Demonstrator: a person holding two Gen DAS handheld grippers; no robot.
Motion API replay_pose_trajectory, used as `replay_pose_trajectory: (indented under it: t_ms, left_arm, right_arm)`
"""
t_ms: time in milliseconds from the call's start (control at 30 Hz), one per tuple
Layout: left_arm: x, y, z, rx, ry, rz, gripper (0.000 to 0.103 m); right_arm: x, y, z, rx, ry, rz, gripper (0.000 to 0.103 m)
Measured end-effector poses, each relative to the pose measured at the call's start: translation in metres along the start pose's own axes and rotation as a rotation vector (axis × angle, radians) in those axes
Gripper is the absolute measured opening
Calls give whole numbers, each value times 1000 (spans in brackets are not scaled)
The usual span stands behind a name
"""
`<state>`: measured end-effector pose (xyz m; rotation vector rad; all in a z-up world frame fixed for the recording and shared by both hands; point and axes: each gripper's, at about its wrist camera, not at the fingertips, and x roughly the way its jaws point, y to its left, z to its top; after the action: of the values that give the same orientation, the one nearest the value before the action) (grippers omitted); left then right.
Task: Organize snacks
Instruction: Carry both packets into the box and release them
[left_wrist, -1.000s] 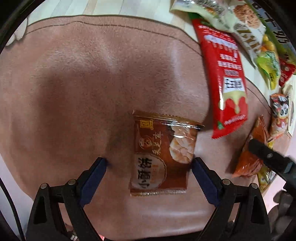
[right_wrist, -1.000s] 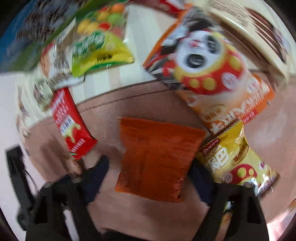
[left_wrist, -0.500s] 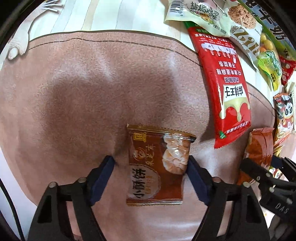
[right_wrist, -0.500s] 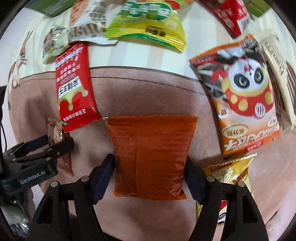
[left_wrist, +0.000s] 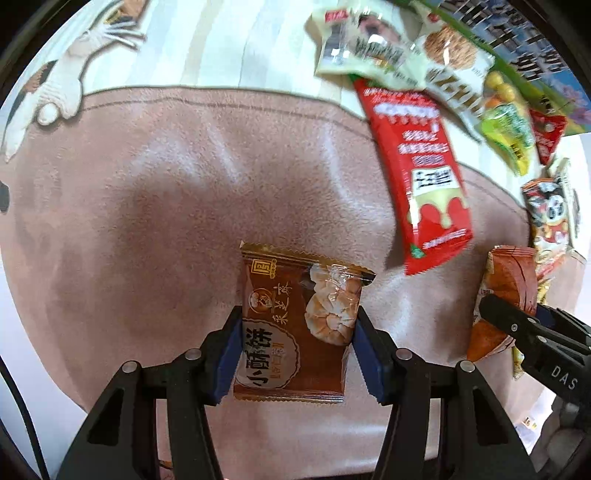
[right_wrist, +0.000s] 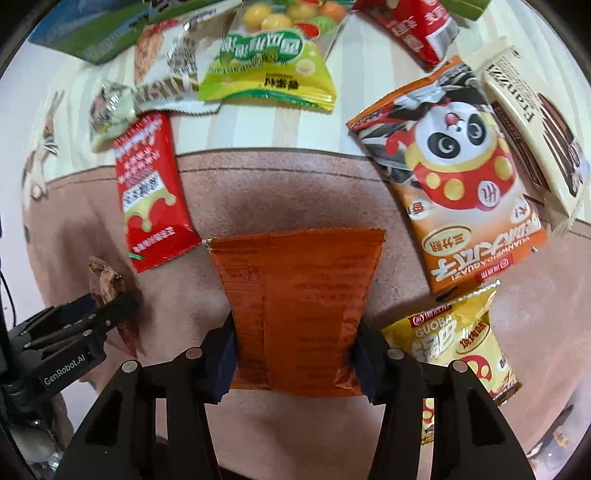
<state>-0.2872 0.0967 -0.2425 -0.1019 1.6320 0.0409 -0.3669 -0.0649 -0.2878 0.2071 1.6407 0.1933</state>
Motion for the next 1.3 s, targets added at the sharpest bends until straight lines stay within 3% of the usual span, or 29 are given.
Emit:
replay_pose_trajectory:
  t_ms: [200, 333, 467, 600, 733, 867, 1033, 1267, 1300]
  left_arm:
    - [-45, 9, 1, -12, -55, -71, 53]
    - [-100, 6, 11, 2, -130, -148, 53]
    - [-163, -5, 29, 23, -243, -219, 53]
    - [-201, -22, 55, 58, -341, -251, 54]
    - [-219, -41, 110, 108, -412, -195, 54]
    - [-215, -57, 174, 137, -426, -111, 54]
    - [-195, -62, 251, 144, -393, -8, 54]
    - [-157, -64, 313, 152, -309, 51, 54]
    - [-151, -65, 319, 153, -292, 55, 54]
  right_arm:
    - [-47, 2, -2, 13, -61, 104, 55]
    - [-92, 2, 1, -3, -134, 165, 55]
    - [-151, 2, 25, -12, -224, 217, 55]
    - [-207, -2, 65, -7, -342, 226, 55]
    - [-232, -10, 113, 4, -441, 160, 55]
    - [-241, -24, 170, 44, -484, 87, 55]
    - [-237, -39, 235, 86, -472, -2, 55]
    - [-214, -50, 296, 123, -429, -107, 56]
    - [-205, -50, 305, 120, -408, -127, 62]
